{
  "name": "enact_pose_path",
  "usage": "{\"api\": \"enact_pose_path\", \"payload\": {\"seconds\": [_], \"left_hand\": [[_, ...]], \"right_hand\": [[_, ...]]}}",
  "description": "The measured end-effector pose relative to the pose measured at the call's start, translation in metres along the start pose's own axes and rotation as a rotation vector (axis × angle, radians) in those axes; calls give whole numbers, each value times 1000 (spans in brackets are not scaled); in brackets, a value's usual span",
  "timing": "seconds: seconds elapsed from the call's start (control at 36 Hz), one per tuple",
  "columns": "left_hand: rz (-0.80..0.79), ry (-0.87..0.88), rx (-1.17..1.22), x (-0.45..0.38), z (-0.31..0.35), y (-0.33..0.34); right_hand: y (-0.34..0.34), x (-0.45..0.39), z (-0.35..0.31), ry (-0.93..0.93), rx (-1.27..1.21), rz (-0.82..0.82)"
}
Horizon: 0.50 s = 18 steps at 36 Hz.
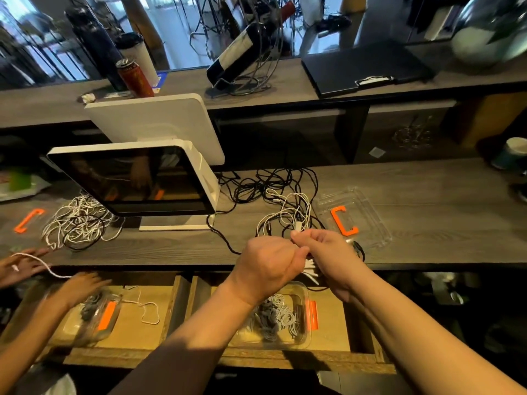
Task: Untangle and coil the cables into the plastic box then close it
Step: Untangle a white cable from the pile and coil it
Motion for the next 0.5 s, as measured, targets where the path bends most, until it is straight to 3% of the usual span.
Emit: {"api": "enact_pose_path", "payload": {"seconds": [0.14, 0.25, 0.33, 0.42, 0.5], "left_hand": [[73, 93, -23, 2, 2, -7], [121, 76, -28, 3, 3, -5], [217, -231, 17, 7, -7, -3], [232, -754, 229, 8, -10, 1], [49, -1191, 447, 16, -13, 13]], "right_hand": [[16, 10, 9, 232, -156, -316], [15, 8, 13, 194, -171, -300], [10, 3, 9, 32, -140, -139], [-2, -1, 4, -167, -15, 112], [-17, 5, -3, -340, 52, 306]]}}
Point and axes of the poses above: each hand's wrist, its own x-axis away from the middle knuckle, its own y-axis out of the palm, z = x × y, the point moved 5 cm from there along -x, towards the middle knuckle, and after that the axes turned 9 degrees about y, right-handed, at the moved point
